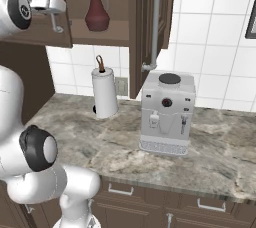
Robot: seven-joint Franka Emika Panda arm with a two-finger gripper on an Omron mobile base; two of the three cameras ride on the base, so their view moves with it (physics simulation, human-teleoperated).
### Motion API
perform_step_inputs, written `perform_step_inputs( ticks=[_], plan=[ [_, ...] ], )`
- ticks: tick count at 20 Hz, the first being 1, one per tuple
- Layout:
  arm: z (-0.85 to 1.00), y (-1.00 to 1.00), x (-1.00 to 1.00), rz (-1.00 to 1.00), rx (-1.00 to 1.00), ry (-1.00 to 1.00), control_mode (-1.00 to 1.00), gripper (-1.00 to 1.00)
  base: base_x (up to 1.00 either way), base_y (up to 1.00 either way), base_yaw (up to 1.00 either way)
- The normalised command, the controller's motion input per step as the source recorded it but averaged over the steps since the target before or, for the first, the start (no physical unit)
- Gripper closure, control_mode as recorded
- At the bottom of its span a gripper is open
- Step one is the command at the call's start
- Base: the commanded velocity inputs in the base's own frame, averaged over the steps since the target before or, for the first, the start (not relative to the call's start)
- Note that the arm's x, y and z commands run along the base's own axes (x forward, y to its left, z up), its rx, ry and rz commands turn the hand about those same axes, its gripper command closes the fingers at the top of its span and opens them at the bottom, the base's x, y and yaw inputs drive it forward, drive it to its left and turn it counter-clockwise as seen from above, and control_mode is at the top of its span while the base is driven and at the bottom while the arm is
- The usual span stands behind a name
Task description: The dining table condiment station is running low on oil/vinegar bottle. Refill the condiment station by opening the cabinet and taking the oil/vinegar bottle from the cabinet and placing it on the dining table.
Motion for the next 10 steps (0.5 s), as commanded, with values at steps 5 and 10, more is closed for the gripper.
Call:
perform_step_inputs(
  ticks=[5, 10],
  plan=[
    [0.00, 0.78, -0.77, -0.04, 0.32, -0.09, -1.00, 1.00, 0.00, 0.00, 0.00],
    [0.00, 1.00, -0.76, -0.05, 0.24, -0.03, -1.00, 1.00, 0.00, 0.00, 0.00]
  ],
)
